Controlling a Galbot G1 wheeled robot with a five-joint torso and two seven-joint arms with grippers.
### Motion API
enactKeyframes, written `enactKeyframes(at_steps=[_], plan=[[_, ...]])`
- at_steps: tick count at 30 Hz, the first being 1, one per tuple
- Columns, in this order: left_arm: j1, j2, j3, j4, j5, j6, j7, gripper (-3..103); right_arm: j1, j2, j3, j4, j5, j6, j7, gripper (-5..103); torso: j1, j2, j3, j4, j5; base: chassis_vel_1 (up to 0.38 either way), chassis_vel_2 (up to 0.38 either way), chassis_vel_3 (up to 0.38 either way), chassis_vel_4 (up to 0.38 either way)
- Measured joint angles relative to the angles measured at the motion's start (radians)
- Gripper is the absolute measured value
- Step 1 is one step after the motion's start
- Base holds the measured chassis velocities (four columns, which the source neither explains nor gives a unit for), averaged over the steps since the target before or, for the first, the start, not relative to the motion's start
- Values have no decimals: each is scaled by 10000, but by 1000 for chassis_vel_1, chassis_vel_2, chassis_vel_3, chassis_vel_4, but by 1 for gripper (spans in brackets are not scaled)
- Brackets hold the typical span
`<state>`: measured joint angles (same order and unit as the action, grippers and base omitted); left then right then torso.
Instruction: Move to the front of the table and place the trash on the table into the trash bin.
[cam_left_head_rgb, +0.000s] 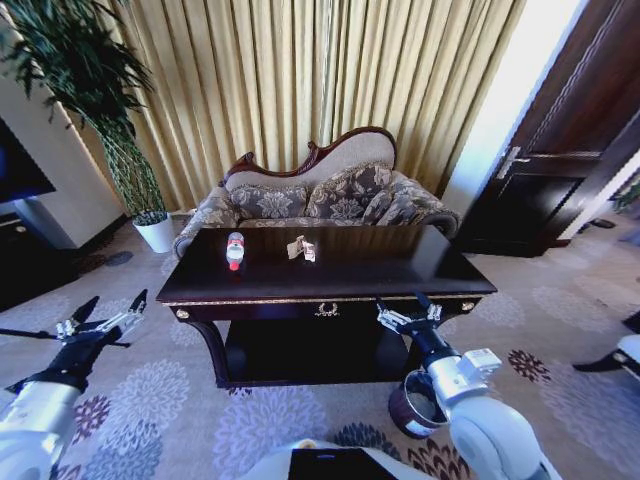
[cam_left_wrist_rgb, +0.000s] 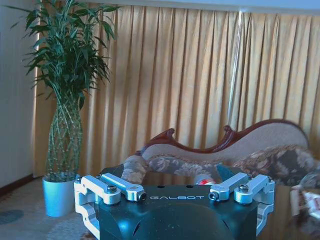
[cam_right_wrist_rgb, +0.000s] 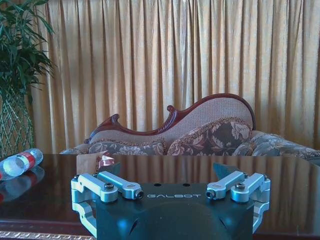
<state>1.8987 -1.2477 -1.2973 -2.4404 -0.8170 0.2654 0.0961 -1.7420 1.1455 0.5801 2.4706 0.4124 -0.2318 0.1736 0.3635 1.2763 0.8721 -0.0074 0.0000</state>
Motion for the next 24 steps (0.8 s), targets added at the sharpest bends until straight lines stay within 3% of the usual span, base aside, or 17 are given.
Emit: enactKeyframes(at_steps=[6,18,24], plan=[[-4,110,-28,77,281,-263,229,100,-4,124,23,3,-68,0,0,100,1,0,0,0,-1,-99,99,97,-99],[28,200,-28,74,202,-273,246,100,-155,168,51,143,-192,3,7,100,1,0,0,0,0,-118,113,118,-115],[95,218,-87,94,38,-283,245,100,-26,-76,-81,147,182,-9,37,100,8,-2,2,-1,-1,-99,112,96,-101]])
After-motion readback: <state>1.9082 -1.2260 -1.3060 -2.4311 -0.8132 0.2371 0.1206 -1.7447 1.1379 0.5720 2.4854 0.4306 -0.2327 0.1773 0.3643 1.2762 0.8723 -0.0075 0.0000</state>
